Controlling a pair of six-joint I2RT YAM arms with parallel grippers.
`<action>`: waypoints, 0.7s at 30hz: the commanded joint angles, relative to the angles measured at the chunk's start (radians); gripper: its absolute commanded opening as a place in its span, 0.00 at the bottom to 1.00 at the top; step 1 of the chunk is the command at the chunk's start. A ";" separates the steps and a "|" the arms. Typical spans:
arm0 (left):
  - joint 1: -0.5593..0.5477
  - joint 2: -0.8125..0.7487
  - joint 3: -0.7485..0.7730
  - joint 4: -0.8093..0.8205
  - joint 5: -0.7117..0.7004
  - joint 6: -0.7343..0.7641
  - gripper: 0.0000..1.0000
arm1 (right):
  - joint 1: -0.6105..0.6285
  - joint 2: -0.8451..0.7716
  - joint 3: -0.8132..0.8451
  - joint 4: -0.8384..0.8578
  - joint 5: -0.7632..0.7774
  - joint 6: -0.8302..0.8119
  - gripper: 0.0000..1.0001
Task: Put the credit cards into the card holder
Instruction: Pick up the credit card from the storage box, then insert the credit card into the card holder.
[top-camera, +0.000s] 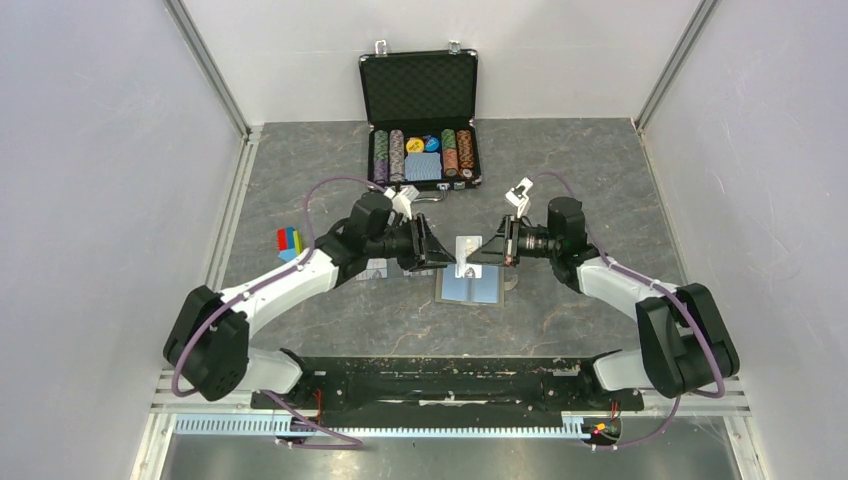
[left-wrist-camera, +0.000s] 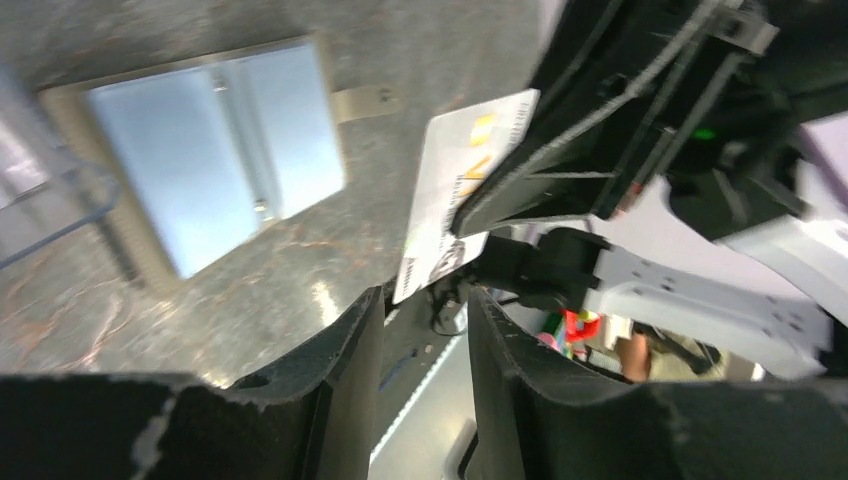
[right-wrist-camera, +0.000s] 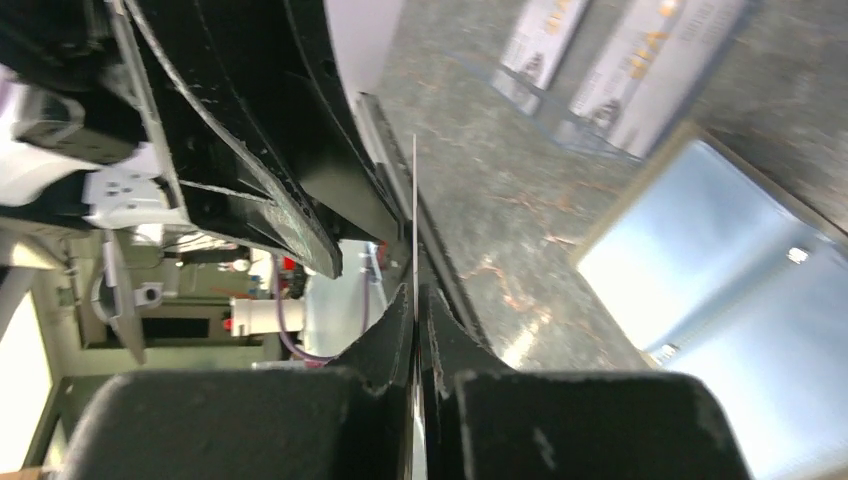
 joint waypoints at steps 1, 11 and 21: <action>-0.033 0.049 0.130 -0.318 -0.185 0.132 0.43 | -0.018 0.006 0.047 -0.346 0.084 -0.285 0.00; -0.113 0.344 0.479 -0.624 -0.405 0.265 0.44 | -0.032 0.078 0.068 -0.478 0.156 -0.375 0.00; -0.114 0.584 0.665 -0.823 -0.557 0.368 0.33 | -0.032 0.107 0.070 -0.506 0.194 -0.396 0.00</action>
